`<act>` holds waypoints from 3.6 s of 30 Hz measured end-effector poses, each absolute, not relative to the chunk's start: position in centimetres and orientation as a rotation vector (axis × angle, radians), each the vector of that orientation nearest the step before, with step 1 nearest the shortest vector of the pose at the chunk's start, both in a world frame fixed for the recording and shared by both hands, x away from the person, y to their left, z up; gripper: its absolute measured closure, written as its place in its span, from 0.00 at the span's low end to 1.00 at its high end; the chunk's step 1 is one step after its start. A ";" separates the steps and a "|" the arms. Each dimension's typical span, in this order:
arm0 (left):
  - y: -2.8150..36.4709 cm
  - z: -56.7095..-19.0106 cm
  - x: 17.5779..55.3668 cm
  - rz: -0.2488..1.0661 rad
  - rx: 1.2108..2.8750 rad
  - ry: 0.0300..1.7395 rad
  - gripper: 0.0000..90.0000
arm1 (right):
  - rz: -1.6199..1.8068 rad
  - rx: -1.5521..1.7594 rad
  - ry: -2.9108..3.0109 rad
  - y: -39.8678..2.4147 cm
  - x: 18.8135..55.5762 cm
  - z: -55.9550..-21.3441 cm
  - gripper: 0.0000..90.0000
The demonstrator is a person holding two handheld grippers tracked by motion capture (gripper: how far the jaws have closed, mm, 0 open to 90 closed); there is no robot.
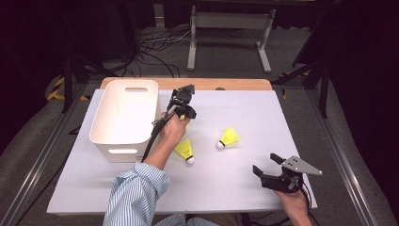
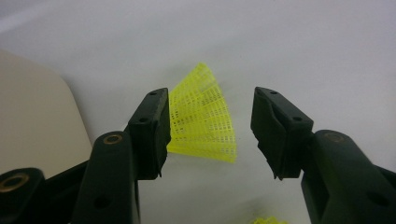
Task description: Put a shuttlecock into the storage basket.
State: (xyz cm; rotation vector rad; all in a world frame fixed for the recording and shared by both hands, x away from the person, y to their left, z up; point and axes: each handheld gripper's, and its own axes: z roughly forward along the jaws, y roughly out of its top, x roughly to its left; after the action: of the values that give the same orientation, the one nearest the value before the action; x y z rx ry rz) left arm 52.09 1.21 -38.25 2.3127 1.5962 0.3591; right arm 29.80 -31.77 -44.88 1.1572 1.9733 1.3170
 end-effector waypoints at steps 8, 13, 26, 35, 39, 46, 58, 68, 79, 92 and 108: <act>1.1 -38.8 52.4 0.373 2.334 1.608 0.62 | 1.312 1.153 1.979 -31.7 29.8 -44.9 0.14; 1.1 -39.1 52.5 0.392 2.354 1.615 0.69 | 1.315 1.150 1.982 -31.7 29.8 -44.9 0.14; 0.8 -39.2 52.4 0.394 2.386 1.586 0.92 | 1.323 1.149 1.983 -31.7 29.7 -44.9 0.14; 0.9 -39.0 52.3 0.404 2.398 1.574 1.00 | 1.322 1.149 1.987 -31.6 29.8 -44.9 0.14; 0.8 -38.6 52.0 0.428 2.409 1.551 1.00 | 1.319 1.147 1.993 -31.5 29.8 -44.9 0.14; 1.3 -37.5 51.7 0.458 2.406 1.537 1.00 | 1.321 1.154 1.986 -31.6 29.8 -44.9 0.14; 1.5 -34.8 50.6 0.485 2.390 1.448 1.00 | 1.318 1.155 1.987 -31.6 29.8 -45.0 0.14; 2.8 -32.6 49.8 0.422 2.350 1.397 1.00 | 1.315 1.155 1.987 -31.6 29.9 -45.0 0.14; 4.8 -30.9 49.4 0.335 2.291 1.362 1.00 | 1.308 1.158 1.988 -31.6 29.9 -45.0 0.14; 6.7 -29.4 48.8 0.261 2.246 1.323 1.00 | 1.307 1.164 1.989 -31.7 29.9 -45.1 0.14; 9.5 -27.2 47.3 0.252 2.176 1.308 1.00 | 1.306 1.165 1.988 -31.7 29.9 -45.0 0.14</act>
State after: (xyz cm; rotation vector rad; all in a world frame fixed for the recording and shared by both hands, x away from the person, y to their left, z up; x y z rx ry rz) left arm 47.27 9.48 -27.15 2.1759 1.3082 0.2520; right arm 29.88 -31.67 -45.03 1.1648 1.9877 1.3064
